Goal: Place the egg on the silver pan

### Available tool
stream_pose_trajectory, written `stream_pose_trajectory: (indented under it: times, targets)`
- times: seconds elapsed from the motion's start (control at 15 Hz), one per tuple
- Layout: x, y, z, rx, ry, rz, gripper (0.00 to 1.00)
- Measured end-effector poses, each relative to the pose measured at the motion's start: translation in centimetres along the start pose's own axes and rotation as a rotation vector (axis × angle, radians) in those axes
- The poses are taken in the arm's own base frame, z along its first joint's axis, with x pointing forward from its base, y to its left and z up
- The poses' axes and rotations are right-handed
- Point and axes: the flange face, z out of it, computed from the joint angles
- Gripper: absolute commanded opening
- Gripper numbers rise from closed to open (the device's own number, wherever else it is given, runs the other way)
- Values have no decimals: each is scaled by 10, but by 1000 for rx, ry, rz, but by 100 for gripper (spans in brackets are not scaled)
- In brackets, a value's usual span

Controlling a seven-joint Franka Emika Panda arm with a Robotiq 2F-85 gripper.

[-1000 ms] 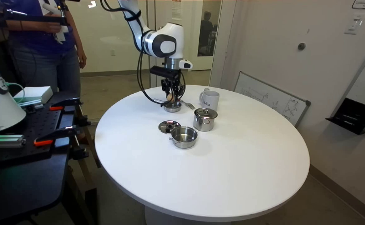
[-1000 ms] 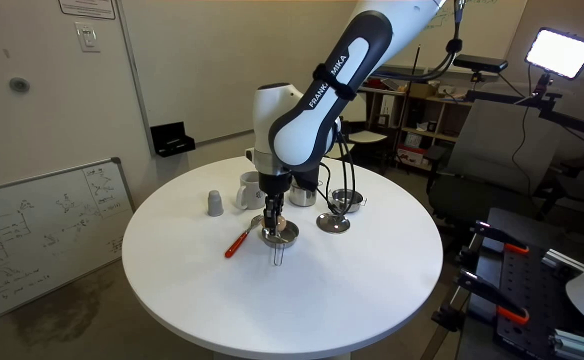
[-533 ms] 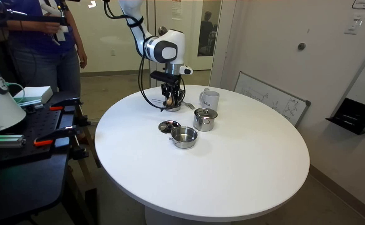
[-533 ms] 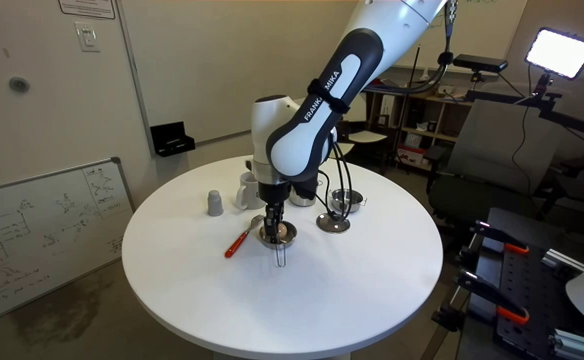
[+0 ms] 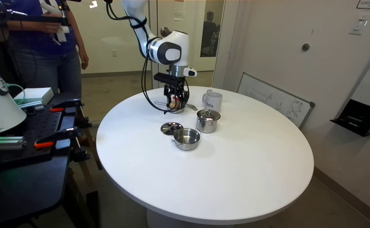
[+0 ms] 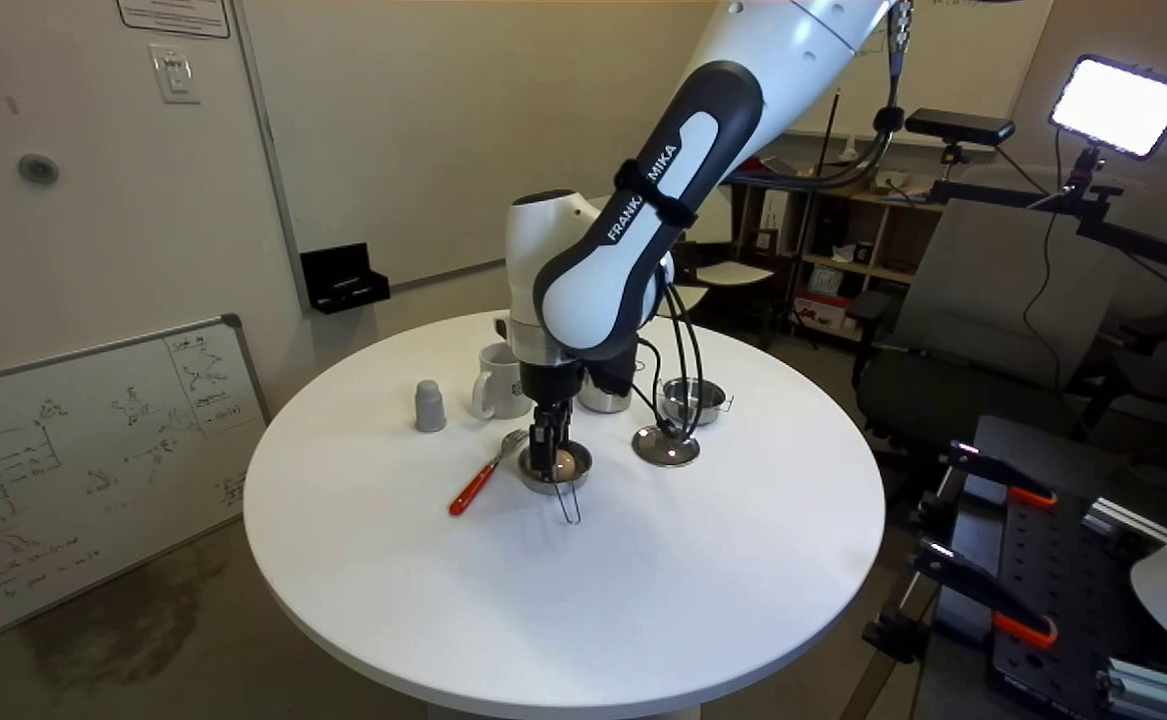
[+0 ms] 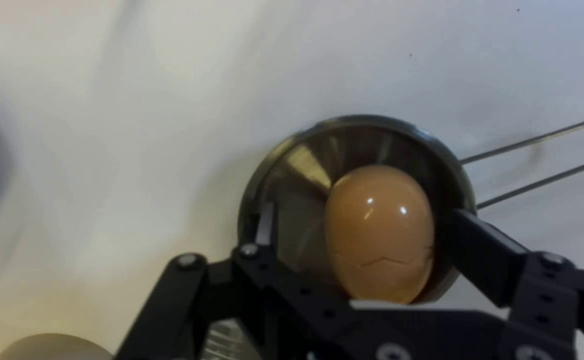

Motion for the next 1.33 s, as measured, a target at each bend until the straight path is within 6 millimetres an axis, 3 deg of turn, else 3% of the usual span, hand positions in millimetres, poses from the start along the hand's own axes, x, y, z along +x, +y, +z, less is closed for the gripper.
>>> stream_pose_trajectory:
  times: [0.6, 0.8, 1.13, 1.33]
  targets:
    - [-1, 18, -8, -14, 14, 24, 100]
    - [5, 20, -24, -28, 39, 23, 100]
    - [23, 4, -67, -56, 96, 2, 100]
    - [17, 17, -77, -63, 103, 21, 100]
